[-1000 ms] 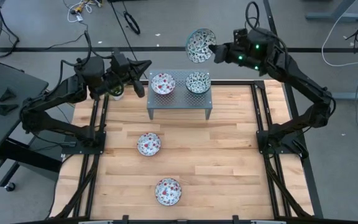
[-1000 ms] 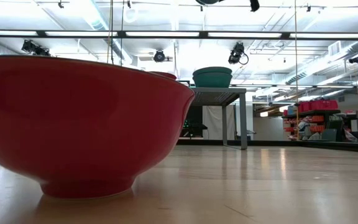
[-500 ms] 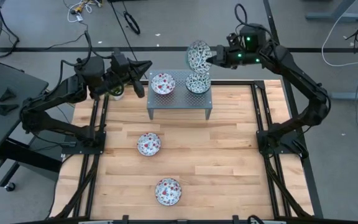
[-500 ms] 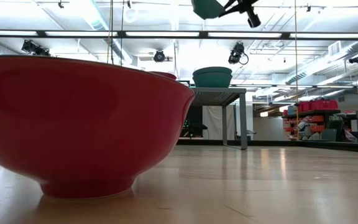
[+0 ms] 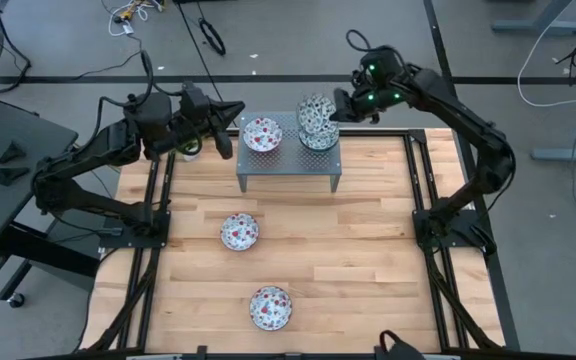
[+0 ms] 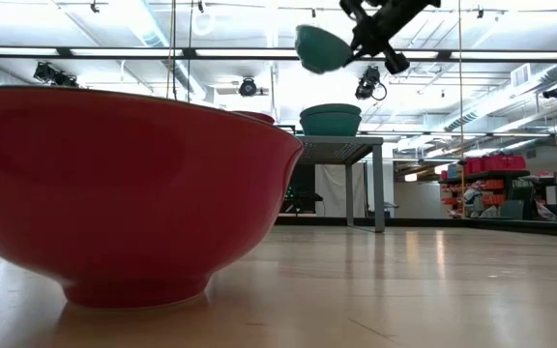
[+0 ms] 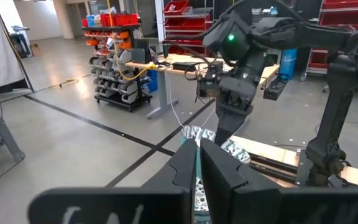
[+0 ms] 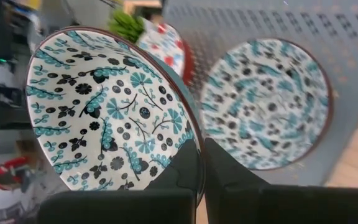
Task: Pick & Place Mini bowls
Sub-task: Stack the top blue and white patterned bowl on top of the other blue and white patterned bowls on the shelf
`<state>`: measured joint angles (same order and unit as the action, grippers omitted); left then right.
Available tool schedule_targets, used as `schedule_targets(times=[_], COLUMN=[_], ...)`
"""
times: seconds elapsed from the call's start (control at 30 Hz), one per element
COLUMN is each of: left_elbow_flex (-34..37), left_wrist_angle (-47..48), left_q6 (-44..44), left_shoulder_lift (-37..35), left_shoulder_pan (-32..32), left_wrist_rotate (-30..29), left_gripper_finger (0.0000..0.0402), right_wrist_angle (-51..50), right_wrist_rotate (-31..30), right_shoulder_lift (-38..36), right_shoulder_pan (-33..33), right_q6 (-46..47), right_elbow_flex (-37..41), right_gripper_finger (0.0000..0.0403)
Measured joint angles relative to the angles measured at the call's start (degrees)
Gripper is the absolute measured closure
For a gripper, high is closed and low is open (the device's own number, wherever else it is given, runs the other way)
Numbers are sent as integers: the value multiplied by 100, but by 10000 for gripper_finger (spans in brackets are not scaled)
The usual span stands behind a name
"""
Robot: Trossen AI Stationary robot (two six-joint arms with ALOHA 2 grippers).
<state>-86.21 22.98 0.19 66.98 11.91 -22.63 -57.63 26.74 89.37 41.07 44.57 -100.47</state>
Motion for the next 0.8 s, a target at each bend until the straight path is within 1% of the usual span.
schedule_targets(times=[0.17,0.3,0.63,0.8], left_elbow_flex=[0,0,0,0], left_wrist_angle=[4,4,4,4], left_q6=[-2,-2,-4,-6], left_shoulder_lift=[0,0,0,0], left_shoulder_pan=[2,2,2,2], left_wrist_rotate=[-1,0,-1,-1], left_gripper_finger=[374,374,374,374], right_wrist_angle=[-384,-476,-726,-841], right_wrist_rotate=[175,259,253,221], right_shoulder_lift=[232,411,757,808], right_shoulder_pan=[113,207,462,570], right_q6=[-200,-264,-326,-331], right_elbow_flex=[0,0,0,0], right_gripper_finger=[402,402,402,402])
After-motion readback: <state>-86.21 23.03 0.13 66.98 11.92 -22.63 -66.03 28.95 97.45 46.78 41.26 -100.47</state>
